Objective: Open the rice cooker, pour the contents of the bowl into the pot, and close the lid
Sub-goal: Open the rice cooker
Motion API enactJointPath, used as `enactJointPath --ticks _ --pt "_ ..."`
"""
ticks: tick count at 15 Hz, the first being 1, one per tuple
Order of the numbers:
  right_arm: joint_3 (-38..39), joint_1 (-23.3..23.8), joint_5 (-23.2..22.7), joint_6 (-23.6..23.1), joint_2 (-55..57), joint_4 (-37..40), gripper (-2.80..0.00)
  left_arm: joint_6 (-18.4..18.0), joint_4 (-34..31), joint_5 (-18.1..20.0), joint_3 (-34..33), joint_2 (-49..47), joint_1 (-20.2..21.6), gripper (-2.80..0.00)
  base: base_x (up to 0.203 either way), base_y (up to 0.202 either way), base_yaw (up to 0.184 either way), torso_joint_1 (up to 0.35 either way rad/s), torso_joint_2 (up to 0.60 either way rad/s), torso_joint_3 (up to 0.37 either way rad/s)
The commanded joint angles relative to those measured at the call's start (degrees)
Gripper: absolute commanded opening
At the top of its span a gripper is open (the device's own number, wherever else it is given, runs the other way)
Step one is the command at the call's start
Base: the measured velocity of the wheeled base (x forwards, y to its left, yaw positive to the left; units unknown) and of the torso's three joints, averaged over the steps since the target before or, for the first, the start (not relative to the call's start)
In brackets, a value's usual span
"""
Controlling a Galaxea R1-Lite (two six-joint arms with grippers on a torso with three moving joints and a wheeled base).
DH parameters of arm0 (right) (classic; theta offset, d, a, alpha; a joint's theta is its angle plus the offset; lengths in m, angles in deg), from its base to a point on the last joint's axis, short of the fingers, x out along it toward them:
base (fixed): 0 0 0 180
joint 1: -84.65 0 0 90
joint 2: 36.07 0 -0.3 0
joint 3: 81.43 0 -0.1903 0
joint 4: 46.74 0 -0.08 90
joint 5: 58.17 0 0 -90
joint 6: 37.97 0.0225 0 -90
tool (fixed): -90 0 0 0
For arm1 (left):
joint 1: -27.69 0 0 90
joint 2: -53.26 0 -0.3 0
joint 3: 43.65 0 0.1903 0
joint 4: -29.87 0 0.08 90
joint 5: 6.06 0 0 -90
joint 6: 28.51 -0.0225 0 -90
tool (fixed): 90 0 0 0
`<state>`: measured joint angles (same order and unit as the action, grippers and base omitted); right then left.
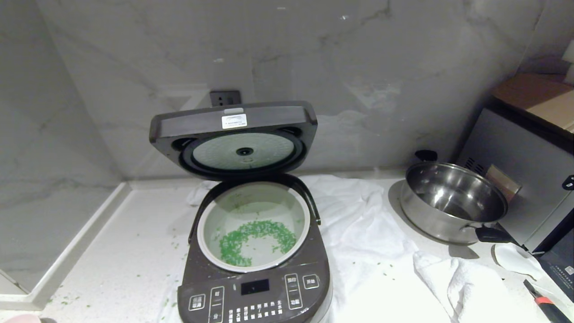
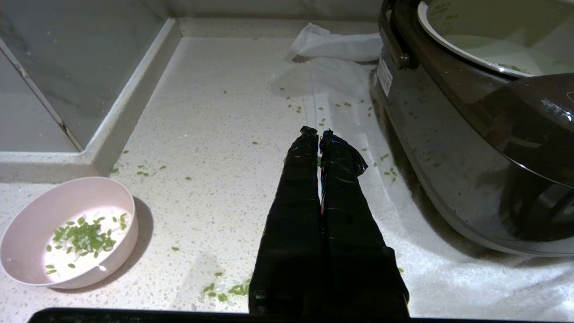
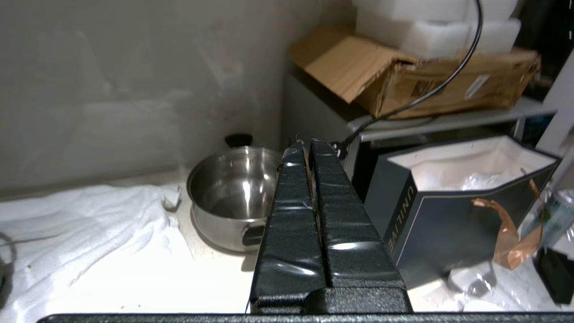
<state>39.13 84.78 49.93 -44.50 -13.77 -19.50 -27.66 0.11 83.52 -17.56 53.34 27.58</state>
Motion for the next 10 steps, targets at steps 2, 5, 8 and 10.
enactJointPath --ticks 2,5,8,10 --pt "3.9 1.7 -4.5 -1.4 -8.3 -0.2 -2.80 0.0 0.0 0.0 0.0 0.1 0.0 -2.80 0.000 0.000 0.000 0.000 0.00 0.000" --pt "5.9 0.7 -6.3 -1.6 -12.0 -0.2 -2.80 0.0 -0.1 0.0 0.0 0.1 0.0 -2.80 0.000 0.000 0.000 0.000 0.00 0.000" --pt "10.7 0.2 -9.1 -1.9 -18.7 1.3 -2.80 0.0 0.0 0.0 0.0 0.1 0.0 -2.80 0.000 0.000 0.000 0.000 0.00 0.000" --pt "18.6 0.1 -11.9 -1.8 -21.8 3.0 -2.80 0.0 0.0 0.0 0.0 0.1 0.0 -2.80 0.000 0.000 0.000 0.000 0.00 0.000"
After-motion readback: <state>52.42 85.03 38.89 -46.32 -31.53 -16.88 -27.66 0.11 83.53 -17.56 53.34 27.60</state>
